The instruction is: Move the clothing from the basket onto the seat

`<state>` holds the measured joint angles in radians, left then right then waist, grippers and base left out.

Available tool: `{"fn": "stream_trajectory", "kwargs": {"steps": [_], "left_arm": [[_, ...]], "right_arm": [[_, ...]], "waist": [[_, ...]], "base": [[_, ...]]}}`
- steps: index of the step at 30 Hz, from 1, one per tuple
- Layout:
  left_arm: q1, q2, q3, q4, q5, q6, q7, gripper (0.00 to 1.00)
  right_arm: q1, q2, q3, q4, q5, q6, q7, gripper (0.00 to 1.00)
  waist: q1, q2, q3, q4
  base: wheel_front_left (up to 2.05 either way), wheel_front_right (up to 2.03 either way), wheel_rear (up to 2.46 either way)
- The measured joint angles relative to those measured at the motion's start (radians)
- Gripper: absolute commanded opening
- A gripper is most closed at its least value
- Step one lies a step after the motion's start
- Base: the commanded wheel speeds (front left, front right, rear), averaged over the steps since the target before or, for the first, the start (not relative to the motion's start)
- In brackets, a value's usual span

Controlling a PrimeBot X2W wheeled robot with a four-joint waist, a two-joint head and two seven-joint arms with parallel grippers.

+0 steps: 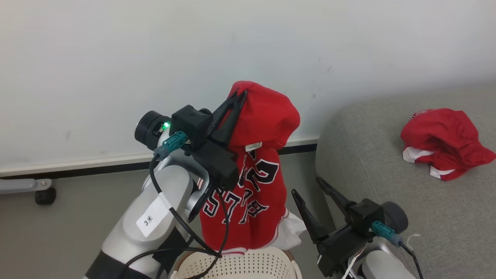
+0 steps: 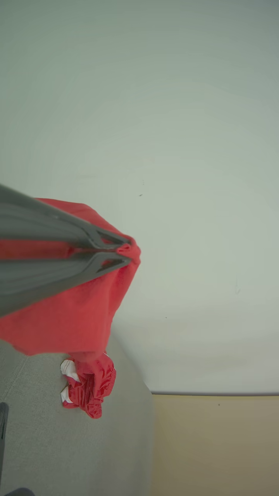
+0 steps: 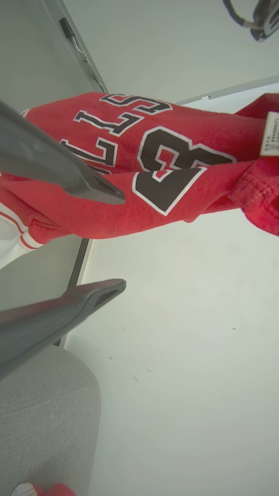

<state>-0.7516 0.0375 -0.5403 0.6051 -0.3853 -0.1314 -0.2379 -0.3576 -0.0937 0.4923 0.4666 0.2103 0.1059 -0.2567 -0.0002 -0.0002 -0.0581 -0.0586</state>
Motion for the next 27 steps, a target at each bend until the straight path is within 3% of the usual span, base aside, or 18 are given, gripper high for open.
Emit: {"fn": "stream_trajectory", "kwargs": {"steps": [19, 20, 21, 22, 27], "left_arm": [[0.019, 0.001, -0.126, -0.158, -0.1, 0.027, 0.051, 0.0], [0.019, 0.002, -0.132, -0.164, -0.105, 0.027, 0.052, 0.0], [0.02, 0.001, -0.135, -0.169, -0.108, 0.029, 0.052, 0.0], [0.021, 0.0, -0.133, -0.169, -0.108, 0.033, 0.053, 0.0], [0.042, 0.001, -0.108, -0.166, -0.112, 0.052, 0.062, 0.0]], "right_arm": [[-0.176, 0.02, 0.122, 0.238, -0.007, 0.017, 0.001, 1.0], [-0.186, 0.021, 0.129, 0.248, -0.007, 0.018, 0.0, 0.46], [-0.196, 0.023, 0.135, 0.255, -0.006, 0.018, 0.0, 0.33], [-0.206, 0.023, 0.148, 0.263, -0.001, 0.018, 0.0, 0.0], [-0.229, 0.025, 0.199, 0.273, 0.039, 0.018, 0.0, 0.0]], "waist": [[0.0002, 0.0002, -0.027, 0.093], [0.0002, 0.0002, -0.026, 0.096], [0.0002, 0.0002, -0.024, 0.1], [0.0001, 0.0002, -0.023, 0.103], [0.0002, 0.0002, -0.015, 0.105]], "base": [[0.0, 0.0, 0.0], [0.0, 0.0, 0.0], [0.0, 0.0, 0.0], [0.0, 0.0, 0.0], [0.0, 0.0, 0.0]]}}
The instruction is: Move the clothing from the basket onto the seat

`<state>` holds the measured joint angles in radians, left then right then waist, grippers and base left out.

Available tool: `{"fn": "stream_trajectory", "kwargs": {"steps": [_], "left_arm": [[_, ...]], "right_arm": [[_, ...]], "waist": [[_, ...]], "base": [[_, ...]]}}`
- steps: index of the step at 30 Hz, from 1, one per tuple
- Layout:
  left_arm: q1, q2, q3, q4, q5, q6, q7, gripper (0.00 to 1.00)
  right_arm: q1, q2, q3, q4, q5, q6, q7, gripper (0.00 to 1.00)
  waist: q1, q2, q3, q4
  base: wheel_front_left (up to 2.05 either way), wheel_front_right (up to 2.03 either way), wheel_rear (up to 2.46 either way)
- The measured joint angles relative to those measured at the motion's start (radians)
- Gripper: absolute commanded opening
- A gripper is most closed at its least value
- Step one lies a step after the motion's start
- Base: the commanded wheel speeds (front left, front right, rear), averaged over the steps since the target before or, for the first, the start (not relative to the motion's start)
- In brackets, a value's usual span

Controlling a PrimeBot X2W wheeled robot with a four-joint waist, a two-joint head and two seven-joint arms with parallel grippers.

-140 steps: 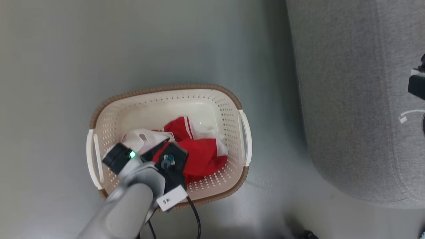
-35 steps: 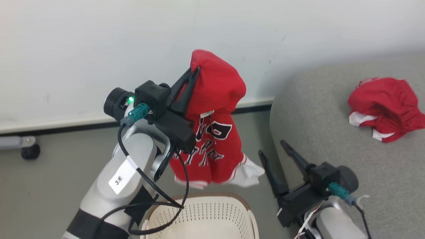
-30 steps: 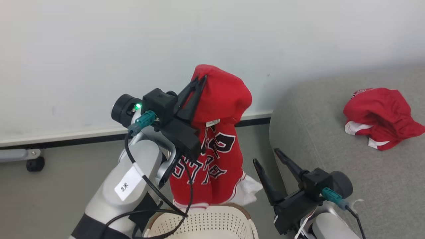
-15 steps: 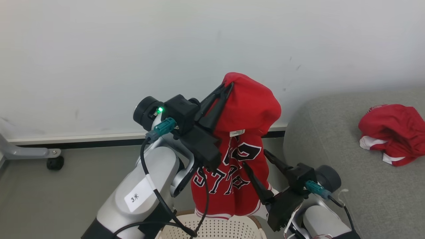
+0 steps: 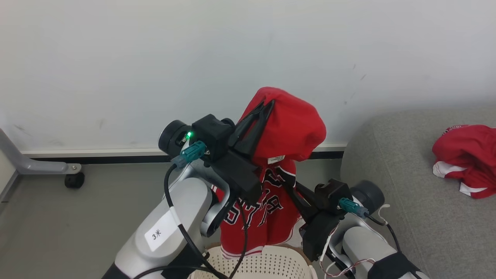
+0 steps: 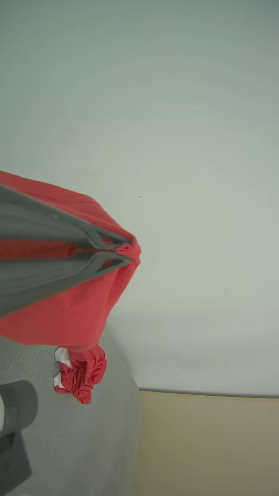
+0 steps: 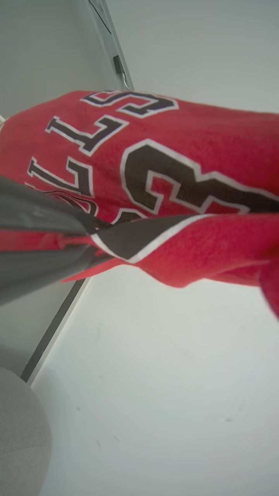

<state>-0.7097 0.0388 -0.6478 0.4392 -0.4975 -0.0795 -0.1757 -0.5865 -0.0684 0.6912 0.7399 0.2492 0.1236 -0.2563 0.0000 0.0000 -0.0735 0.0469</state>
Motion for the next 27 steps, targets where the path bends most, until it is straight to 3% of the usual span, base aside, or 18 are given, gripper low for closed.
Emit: {"fn": "stream_trajectory", "kwargs": {"steps": [4, 5, 7, 8, 14, 27], "left_arm": [[0.036, 0.009, 0.028, 0.011, -0.012, 0.011, 0.007, 0.0], [0.044, 0.017, 0.036, 0.015, -0.014, 0.02, 0.006, 0.06], [0.063, 0.035, 0.053, 0.025, -0.029, 0.021, 0.005, 0.85], [0.076, 0.045, 0.06, 0.029, -0.044, 0.021, 0.005, 1.0], [0.146, 0.068, 0.076, 0.038, -0.061, 0.028, -0.015, 1.0], [0.319, 0.072, 0.025, 0.038, -0.063, 0.012, -0.048, 1.0]], "right_arm": [[-0.002, 0.001, 0.016, 0.002, 0.021, 0.0, 0.0, 0.0], [-0.005, 0.001, 0.019, 0.001, 0.028, 0.0, 0.0, 0.0], [-0.011, 0.0, 0.02, -0.013, 0.046, 0.0, 0.0, 0.0], [-0.014, 0.0, 0.021, -0.023, 0.056, 0.0, 0.0, 0.0], [-0.022, -0.028, 0.017, -0.065, 0.07, 0.001, 0.0, 0.0], [-0.039, -0.173, -0.061, -0.193, 0.077, 0.001, 0.0, 0.0]], "waist": [[0.0, 0.0, 0.006, -0.013], [0.0, 0.0, 0.007, -0.018], [0.0, 0.0, 0.01, -0.029], [0.0, 0.0, 0.011, -0.035], [0.0, 0.0, 0.018, -0.074], [0.0, 0.0, 0.032, -0.227]], "base": [[0.0, 0.0, 0.0], [0.0, 0.0, 0.0], [0.0, 0.0, 0.0], [0.0, 0.0, 0.0], [0.0, 0.0, 0.0], [0.0, 0.0, 0.0]]}}
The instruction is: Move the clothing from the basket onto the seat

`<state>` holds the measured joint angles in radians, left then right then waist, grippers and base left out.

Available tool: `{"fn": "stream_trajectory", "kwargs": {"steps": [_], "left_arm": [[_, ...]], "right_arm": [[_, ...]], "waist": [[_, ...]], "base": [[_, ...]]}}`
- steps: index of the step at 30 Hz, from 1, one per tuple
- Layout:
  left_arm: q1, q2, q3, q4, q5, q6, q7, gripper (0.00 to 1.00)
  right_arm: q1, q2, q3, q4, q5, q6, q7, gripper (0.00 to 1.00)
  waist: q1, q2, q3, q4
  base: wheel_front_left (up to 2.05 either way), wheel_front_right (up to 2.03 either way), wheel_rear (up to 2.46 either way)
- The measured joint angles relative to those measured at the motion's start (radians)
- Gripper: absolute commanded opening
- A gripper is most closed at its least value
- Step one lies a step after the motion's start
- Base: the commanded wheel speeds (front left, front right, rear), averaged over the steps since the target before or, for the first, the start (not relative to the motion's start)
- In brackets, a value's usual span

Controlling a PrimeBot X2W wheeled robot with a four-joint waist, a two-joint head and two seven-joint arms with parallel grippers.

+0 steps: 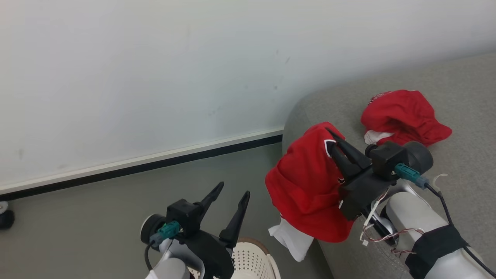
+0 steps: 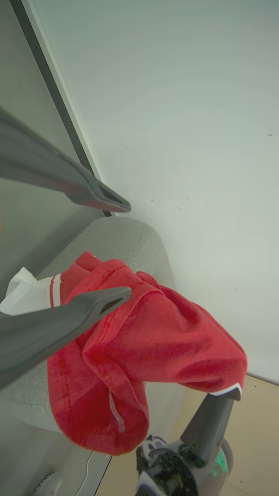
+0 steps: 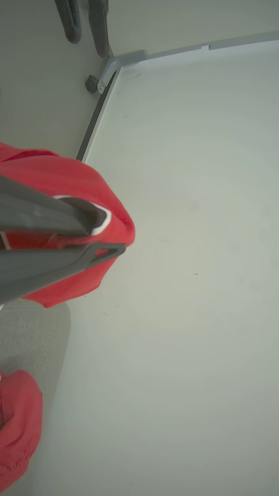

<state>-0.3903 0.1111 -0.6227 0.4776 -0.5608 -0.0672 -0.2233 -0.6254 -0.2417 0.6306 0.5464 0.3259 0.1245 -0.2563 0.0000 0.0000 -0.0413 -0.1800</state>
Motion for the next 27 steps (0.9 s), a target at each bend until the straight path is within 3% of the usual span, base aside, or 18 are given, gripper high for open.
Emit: {"fn": "stream_trajectory", "kwargs": {"steps": [18, 27], "left_arm": [[0.091, -0.023, -0.038, -0.08, 0.013, -0.012, -0.021, 1.0], [0.088, -0.032, -0.056, -0.119, 0.038, -0.012, -0.026, 1.0]], "right_arm": [[0.0, -0.109, -0.071, -0.172, 0.005, -0.003, 0.0, 0.0], [-0.006, -0.171, -0.111, -0.193, 0.015, -0.003, 0.01, 0.0]], "waist": [[0.0, -0.0001, 0.011, -0.218], [0.0, 0.0, 0.051, -0.26]], "base": [[0.0, 0.0, 0.0], [0.0, 0.0, 0.0]]}}
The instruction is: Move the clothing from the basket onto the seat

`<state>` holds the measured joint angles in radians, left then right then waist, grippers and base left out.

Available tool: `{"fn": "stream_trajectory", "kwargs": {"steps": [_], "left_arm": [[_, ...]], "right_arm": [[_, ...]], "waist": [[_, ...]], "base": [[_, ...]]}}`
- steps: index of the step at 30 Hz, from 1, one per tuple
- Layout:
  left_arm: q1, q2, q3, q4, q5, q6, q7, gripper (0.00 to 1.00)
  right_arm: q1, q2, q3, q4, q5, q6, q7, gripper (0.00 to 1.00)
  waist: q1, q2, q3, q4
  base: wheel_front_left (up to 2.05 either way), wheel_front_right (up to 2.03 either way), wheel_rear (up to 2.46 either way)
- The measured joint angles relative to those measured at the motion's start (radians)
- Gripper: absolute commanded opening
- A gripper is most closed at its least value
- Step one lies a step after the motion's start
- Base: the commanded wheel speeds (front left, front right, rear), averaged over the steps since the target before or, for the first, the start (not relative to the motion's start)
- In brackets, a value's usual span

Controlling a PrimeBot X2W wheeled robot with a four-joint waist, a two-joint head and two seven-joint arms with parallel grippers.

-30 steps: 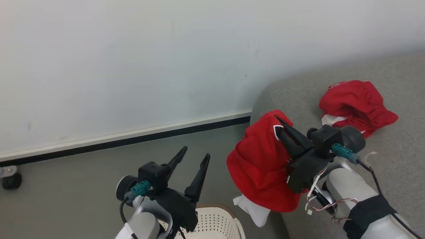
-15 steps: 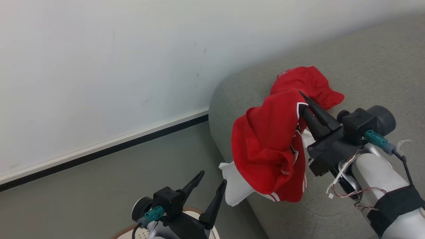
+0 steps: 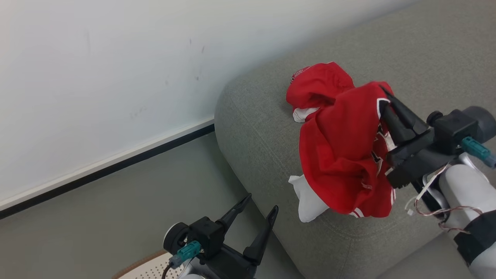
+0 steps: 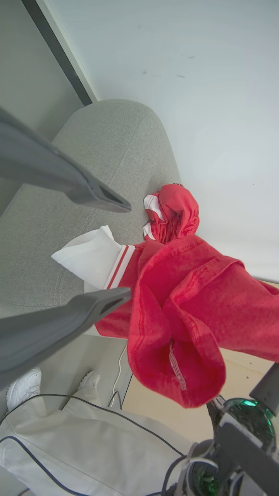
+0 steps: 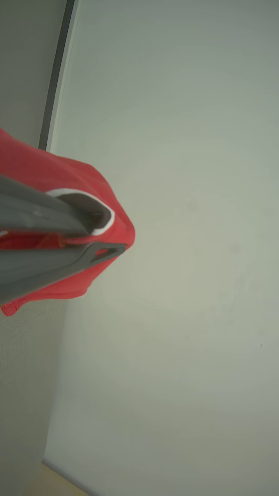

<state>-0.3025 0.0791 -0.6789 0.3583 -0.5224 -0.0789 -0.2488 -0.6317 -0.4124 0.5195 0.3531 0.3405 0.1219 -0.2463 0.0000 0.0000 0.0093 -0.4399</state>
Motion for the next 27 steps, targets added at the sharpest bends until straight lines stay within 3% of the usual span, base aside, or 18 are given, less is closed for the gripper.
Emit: {"fn": "stream_trajectory", "kwargs": {"steps": [16, 22, 27], "left_arm": [[-0.154, 0.01, -0.023, -0.095, 0.096, 0.008, 0.01, 1.0], [-0.206, 0.015, -0.036, -0.13, 0.121, 0.007, 0.022, 1.0], [-0.25, 0.026, -0.047, -0.164, 0.156, 0.007, 0.039, 1.0]], "right_arm": [[-0.413, -0.088, -0.182, 0.207, 0.074, 0.0, 0.071, 0.0], [-0.505, -0.139, -0.212, 0.345, 0.084, -0.01, 0.102, 0.0], [-0.54, -0.143, -0.22, 0.436, 0.08, -0.04, 0.105, 0.0]], "waist": [[0.0001, 0.0, 0.17, 0.068], [0.0002, 0.0001, 0.244, 0.12], [0.0002, 0.0002, 0.311, 0.163]], "base": [[0.0, 0.0, 0.0], [0.0, 0.0, 0.0], [0.0, 0.0, 0.0]]}}
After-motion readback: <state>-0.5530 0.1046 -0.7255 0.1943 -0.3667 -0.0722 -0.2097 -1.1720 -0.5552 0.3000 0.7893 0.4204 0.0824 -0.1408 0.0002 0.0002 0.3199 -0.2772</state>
